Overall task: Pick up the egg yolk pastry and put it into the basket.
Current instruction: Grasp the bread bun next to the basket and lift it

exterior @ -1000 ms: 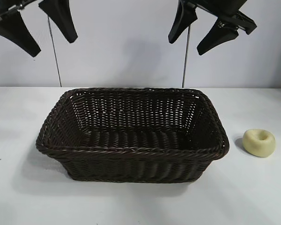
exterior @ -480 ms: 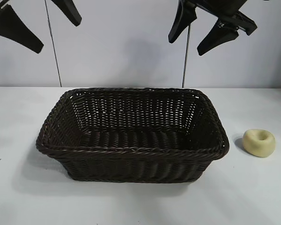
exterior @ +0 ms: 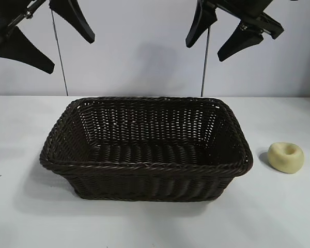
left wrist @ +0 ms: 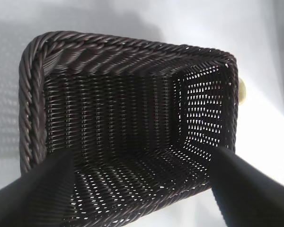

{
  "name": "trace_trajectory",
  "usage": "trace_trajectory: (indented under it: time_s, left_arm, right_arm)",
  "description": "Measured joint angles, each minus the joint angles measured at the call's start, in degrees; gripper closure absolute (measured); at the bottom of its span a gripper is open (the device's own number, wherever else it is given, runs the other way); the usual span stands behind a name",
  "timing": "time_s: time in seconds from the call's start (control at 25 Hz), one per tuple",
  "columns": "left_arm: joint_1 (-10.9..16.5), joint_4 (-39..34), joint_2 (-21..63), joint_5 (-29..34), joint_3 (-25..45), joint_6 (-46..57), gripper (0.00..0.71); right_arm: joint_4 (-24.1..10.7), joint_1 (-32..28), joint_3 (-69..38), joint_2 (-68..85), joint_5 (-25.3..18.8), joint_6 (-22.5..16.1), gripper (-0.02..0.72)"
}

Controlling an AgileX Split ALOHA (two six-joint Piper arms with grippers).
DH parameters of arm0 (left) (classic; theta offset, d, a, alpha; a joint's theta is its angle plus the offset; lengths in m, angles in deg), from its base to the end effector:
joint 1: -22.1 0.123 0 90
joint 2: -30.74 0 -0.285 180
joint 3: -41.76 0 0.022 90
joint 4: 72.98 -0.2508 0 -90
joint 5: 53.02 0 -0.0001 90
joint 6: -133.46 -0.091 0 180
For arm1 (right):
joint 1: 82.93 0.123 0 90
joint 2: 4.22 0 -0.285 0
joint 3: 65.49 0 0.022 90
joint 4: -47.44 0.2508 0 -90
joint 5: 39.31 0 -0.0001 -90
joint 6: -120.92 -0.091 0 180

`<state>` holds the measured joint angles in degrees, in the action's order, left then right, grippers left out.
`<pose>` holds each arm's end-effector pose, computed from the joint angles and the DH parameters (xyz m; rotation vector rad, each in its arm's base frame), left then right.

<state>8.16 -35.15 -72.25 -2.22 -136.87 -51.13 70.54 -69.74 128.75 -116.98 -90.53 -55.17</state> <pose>0.3334 -0.1274 0.2916 0.0130 2.6442 -0.8623 0.3910 0.1203 0.2974 -0.1675 2.5923 0.5569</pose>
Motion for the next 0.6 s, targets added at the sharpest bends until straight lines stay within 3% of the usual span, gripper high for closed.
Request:
trace_trajectory:
  time_s: [0.6]
  left_arm:
    - [-0.72,0.18,0.0,-4.27,5.06,-0.43,0.139]
  right_arm:
    - [0.0,0.0,0.0,0.0,0.0,-0.06,0.209]
